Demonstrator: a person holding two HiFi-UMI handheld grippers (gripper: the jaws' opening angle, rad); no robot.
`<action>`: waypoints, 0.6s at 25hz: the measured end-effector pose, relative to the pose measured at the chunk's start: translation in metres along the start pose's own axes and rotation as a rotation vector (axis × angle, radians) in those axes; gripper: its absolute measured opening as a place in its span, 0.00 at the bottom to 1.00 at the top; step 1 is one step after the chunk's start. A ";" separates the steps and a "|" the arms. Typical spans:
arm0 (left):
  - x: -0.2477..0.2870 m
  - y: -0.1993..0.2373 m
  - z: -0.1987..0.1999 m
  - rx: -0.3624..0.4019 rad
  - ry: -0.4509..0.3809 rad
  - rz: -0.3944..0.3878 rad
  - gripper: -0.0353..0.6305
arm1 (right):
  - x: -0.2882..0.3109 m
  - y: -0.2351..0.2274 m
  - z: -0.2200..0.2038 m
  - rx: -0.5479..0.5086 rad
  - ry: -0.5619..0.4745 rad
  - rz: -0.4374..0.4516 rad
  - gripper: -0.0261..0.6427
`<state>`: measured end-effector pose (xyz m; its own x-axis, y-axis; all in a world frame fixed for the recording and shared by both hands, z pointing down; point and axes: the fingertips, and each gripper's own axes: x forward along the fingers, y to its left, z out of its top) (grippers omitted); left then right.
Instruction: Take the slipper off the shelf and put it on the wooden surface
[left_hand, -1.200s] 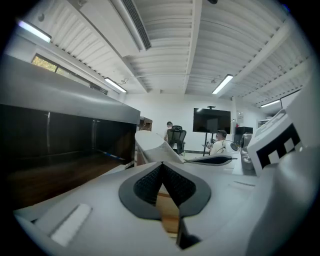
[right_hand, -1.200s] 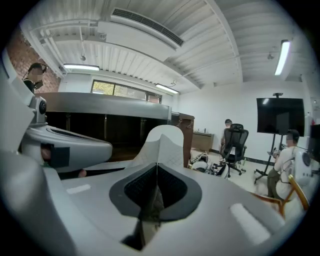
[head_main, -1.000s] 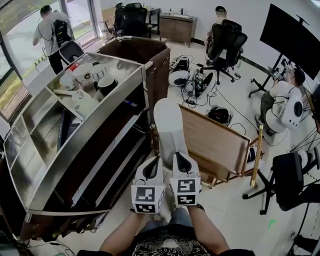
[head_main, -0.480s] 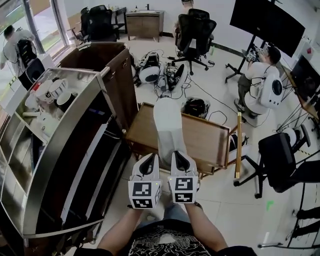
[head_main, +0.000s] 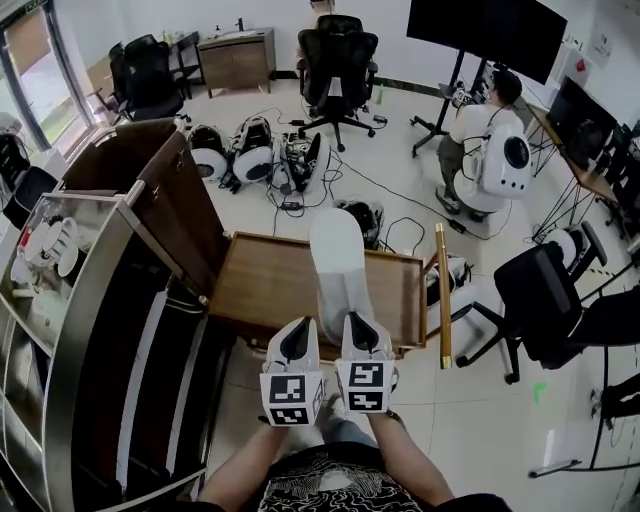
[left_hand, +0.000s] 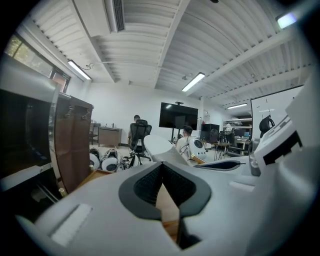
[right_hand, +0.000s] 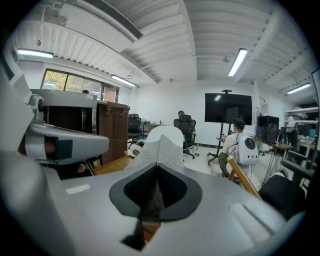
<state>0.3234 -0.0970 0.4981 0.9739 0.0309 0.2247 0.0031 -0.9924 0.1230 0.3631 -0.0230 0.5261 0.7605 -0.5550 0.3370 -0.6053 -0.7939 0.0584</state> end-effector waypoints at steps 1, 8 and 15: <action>0.008 -0.006 -0.001 0.002 0.005 -0.014 0.06 | 0.002 -0.008 -0.002 0.005 0.004 -0.010 0.05; 0.054 -0.043 -0.008 0.016 0.032 -0.085 0.06 | 0.018 -0.060 -0.031 0.063 0.057 -0.069 0.05; 0.083 -0.057 -0.024 0.061 0.080 -0.088 0.06 | 0.040 -0.090 -0.081 0.110 0.147 -0.084 0.05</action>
<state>0.3990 -0.0353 0.5327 0.9481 0.1250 0.2925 0.1039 -0.9908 0.0867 0.4291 0.0461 0.6101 0.7602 -0.4497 0.4690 -0.5055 -0.8628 -0.0079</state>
